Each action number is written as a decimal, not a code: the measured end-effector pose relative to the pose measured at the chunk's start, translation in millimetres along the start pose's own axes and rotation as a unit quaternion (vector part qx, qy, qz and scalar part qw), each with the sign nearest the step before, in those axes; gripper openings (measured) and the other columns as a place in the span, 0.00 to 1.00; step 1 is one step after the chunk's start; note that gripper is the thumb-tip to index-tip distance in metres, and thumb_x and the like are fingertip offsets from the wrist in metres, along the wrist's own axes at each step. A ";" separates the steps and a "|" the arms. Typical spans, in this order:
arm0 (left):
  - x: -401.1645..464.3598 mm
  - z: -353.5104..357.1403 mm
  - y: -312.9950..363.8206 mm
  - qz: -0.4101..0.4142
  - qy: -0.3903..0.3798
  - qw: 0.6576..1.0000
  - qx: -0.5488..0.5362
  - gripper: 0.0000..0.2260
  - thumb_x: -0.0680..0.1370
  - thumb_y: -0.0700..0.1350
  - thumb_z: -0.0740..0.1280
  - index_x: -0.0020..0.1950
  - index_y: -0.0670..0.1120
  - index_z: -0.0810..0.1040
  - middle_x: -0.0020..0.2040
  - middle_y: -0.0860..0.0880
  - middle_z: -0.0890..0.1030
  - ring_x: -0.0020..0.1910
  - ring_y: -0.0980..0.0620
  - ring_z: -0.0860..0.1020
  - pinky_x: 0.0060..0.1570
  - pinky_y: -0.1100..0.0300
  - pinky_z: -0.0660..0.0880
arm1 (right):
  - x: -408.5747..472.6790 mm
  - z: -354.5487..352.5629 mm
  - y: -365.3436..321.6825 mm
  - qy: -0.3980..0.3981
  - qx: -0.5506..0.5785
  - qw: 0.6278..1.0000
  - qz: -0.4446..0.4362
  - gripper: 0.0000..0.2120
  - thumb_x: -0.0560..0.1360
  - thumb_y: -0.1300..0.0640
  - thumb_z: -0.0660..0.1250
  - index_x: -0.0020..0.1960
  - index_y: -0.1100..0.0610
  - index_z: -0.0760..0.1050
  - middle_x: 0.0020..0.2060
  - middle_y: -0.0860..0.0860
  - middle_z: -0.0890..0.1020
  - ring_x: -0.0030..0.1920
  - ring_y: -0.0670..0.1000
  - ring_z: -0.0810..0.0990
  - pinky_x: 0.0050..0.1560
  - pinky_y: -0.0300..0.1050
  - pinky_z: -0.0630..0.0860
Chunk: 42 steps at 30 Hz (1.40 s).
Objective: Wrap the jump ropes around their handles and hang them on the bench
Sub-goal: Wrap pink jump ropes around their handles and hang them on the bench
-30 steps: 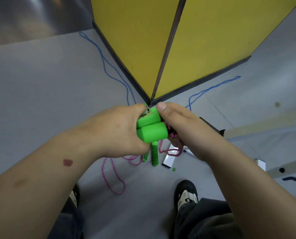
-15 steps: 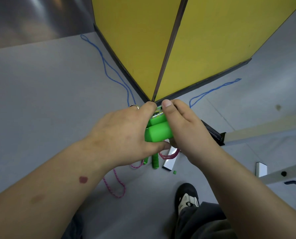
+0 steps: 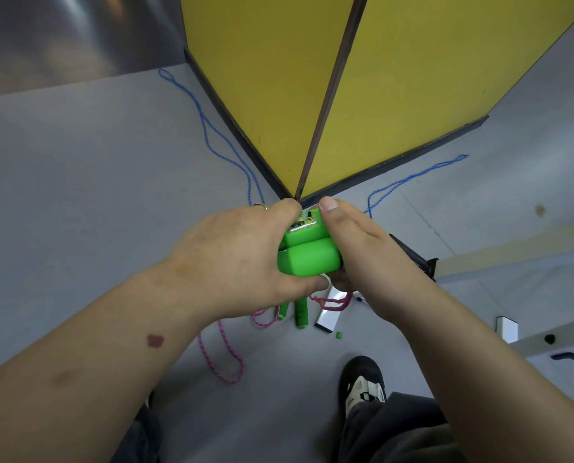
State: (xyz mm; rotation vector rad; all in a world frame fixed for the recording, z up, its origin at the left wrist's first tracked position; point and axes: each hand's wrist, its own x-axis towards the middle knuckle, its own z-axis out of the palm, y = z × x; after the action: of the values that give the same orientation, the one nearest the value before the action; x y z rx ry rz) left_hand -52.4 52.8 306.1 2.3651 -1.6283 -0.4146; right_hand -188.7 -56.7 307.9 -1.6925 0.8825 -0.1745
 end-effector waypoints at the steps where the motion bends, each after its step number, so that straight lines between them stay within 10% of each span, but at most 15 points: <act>1: -0.1 -1.0 -0.3 0.001 -0.004 1.000 -0.005 0.26 0.65 0.77 0.63 0.48 0.58 0.64 0.37 0.56 0.74 0.35 0.60 0.72 0.31 0.56 0.65 | -0.3 -2.0 -0.8 -0.010 0.014 1.000 0.003 0.19 0.82 0.38 0.55 0.51 0.51 0.75 0.34 0.53 0.72 0.31 0.47 0.70 0.35 0.46 0.68; 12: -1.8 -11.2 -3.4 -0.025 -0.049 0.989 -0.137 0.27 0.63 0.77 0.68 0.48 0.59 0.70 0.37 0.55 0.78 0.34 0.59 0.77 0.34 0.55 0.74 | 12.9 -11.9 6.8 -0.020 0.175 0.982 0.064 0.21 0.74 0.35 0.61 0.48 0.52 0.78 0.33 0.52 0.71 0.28 0.49 0.67 0.30 0.41 0.65; 20: 3.4 -21.5 -4.4 -0.023 -0.084 0.847 -0.524 0.16 0.66 0.68 0.72 0.39 0.57 0.78 0.37 0.47 0.76 0.33 0.47 0.74 0.34 0.49 0.72 | 8.0 4.7 8.9 0.082 -0.017 0.991 -0.106 0.21 0.83 0.45 0.51 0.34 0.44 0.72 0.27 0.44 0.68 0.29 0.47 0.65 0.33 0.47 0.63; 28: 10.2 -12.6 -11.0 -0.195 -0.012 0.920 -0.341 0.23 0.67 0.75 0.71 0.45 0.56 0.77 0.29 0.58 0.78 0.30 0.59 0.77 0.32 0.60 0.68 | -6.3 13.9 1.6 0.064 -0.340 0.919 -0.189 0.12 0.79 0.48 0.49 0.43 0.51 0.67 0.28 0.48 0.70 0.30 0.51 0.70 0.30 0.49 0.61; 42: 11.9 -14.9 -17.6 -0.163 -0.156 0.965 -0.135 0.32 0.61 0.74 0.74 0.55 0.59 0.70 0.47 0.58 0.76 0.44 0.62 0.74 0.41 0.59 0.71 | -13.6 -19.7 -7.2 -0.138 -0.363 0.913 -0.126 0.08 0.79 0.51 0.62 0.41 0.49 0.73 0.30 0.51 0.73 0.30 0.52 0.72 0.31 0.56 0.71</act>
State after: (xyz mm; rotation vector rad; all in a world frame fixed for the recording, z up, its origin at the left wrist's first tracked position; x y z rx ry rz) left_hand -27.7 48.4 312.7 2.4415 -1.1881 -1.0483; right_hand -205.7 -63.1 325.2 -2.4523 0.5310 0.2547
